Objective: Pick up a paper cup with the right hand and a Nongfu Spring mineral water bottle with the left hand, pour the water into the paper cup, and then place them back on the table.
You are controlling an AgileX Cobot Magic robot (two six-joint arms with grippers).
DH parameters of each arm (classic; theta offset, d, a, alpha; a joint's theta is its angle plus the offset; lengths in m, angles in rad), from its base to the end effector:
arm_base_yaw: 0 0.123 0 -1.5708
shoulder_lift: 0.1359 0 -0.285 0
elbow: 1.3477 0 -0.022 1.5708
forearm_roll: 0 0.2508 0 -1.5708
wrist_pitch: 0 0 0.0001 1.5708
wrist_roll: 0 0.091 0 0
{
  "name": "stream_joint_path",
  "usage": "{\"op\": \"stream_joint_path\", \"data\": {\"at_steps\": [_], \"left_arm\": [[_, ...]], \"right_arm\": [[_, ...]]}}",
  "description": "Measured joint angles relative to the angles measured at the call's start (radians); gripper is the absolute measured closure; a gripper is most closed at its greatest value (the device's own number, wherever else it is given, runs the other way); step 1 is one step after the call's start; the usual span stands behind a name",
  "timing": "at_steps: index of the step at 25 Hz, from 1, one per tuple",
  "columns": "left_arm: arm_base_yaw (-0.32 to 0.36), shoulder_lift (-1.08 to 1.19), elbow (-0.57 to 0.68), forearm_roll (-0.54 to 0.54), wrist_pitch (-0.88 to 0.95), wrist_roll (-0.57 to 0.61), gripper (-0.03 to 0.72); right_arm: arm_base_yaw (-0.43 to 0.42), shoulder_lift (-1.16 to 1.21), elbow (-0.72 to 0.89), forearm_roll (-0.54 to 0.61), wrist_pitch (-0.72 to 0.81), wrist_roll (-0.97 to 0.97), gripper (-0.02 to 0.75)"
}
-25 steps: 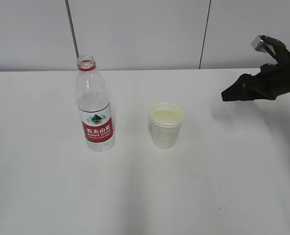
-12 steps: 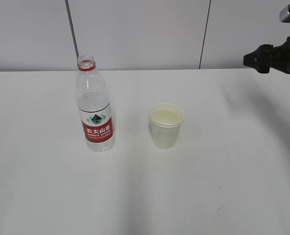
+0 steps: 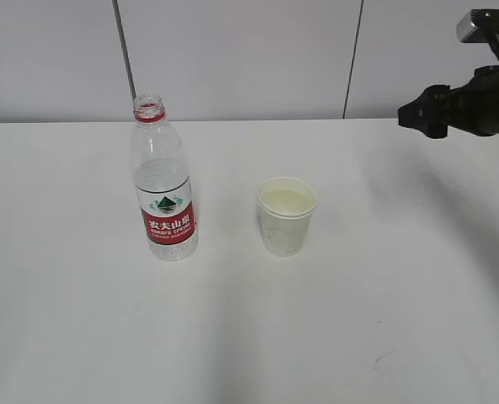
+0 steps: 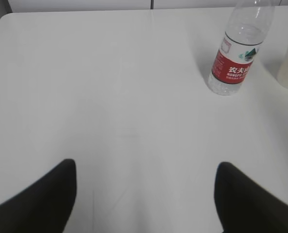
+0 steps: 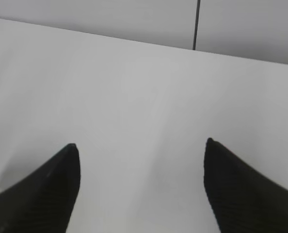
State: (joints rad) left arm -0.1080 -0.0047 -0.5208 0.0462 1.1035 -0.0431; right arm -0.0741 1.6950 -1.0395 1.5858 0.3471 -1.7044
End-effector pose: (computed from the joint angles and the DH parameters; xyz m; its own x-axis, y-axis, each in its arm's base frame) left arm -0.0094 0.0048 0.2796 -0.4697 0.0285 -0.8824 0.0611 0.9981 -0.0002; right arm 0.3701 0.0037 0.2363 -0.5030 -0.0733 -0.8612 -0.2782 0.9571 0.0810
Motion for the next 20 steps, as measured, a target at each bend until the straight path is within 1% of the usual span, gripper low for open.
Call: {"op": "stream_joint_path", "data": {"at_steps": [4, 7, 10, 12, 15, 17, 19, 20], "left_arm": [[0.0, 0.001, 0.0, 0.0, 0.0, 0.0, 0.155], [0.0, 0.001, 0.0, 0.0, 0.0, 0.0, 0.157], [0.0, 0.001, 0.0, 0.0, 0.0, 0.0, 0.168], [0.0, 0.001, 0.0, 0.0, 0.0, 0.0, 0.173], [0.0, 0.001, 0.0, 0.0, 0.0, 0.0, 0.175], [0.0, 0.001, 0.0, 0.0, 0.0, 0.0, 0.175], [0.0, 0.001, 0.0, 0.0, 0.0, 0.0, 0.175], [0.0, 0.001, 0.0, 0.0, 0.0, 0.0, 0.175]], "right_arm": [[0.0, -0.027, 0.0, -0.268, 0.032, 0.305, 0.15], [0.0, -0.052, 0.002, -0.397, 0.102, 0.414, 0.15], [0.004, -0.097, 0.002, -0.566, 0.144, 0.528, 0.15], [0.004, -0.134, 0.002, -0.7, 0.167, 0.661, 0.15], [0.004, -0.195, 0.002, -0.871, 0.204, 0.835, 0.15], [0.006, -0.229, 0.002, -0.993, 0.248, 0.959, 0.15], [0.015, -0.26, 0.002, -1.153, 0.307, 1.117, 0.15], [0.016, -0.276, 0.004, -1.213, 0.335, 1.179, 0.15]]}}
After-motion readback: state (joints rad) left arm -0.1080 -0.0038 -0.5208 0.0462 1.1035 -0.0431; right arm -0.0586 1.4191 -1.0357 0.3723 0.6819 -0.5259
